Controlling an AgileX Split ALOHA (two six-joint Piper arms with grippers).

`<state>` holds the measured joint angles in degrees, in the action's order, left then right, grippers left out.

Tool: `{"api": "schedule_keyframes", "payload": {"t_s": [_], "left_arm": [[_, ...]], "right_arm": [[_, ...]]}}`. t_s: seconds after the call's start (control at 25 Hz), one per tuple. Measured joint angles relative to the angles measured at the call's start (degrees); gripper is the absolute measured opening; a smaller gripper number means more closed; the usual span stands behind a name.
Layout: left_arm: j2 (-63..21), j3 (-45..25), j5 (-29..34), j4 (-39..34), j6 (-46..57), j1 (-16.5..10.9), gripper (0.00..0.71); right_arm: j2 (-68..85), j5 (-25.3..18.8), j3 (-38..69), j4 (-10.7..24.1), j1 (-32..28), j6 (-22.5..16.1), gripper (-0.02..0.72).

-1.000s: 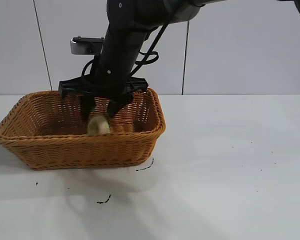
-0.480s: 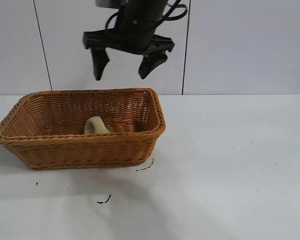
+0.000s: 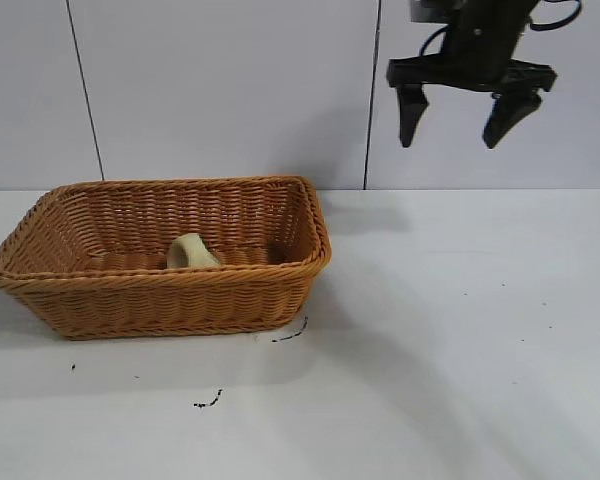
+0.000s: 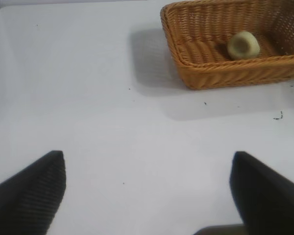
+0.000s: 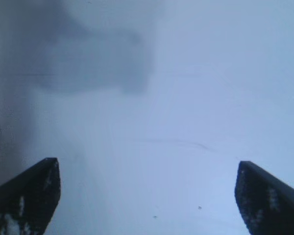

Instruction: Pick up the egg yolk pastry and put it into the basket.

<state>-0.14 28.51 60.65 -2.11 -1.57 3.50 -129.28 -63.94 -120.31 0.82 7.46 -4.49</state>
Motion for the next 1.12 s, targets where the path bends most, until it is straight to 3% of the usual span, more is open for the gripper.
{"api": "schedule_keyframes", "payload": {"t_s": [0.2,0.64,1.12], "left_arm": [[0.0,0.0,0.0,0.0,0.0,0.0,0.693],[0.0,0.0,0.0,0.0,0.0,0.0,0.693],[0.0,0.0,0.0,0.0,0.0,0.0,0.693]], "right_arm": [[0.05,-5.18,0.0,0.37,-4.15,0.74,0.695],[9.45,-5.23,5.31,-0.82,-4.59,1.55,0.695],[49.86,-5.28,46.09,-0.82,-4.59,1.55,0.695]]}}
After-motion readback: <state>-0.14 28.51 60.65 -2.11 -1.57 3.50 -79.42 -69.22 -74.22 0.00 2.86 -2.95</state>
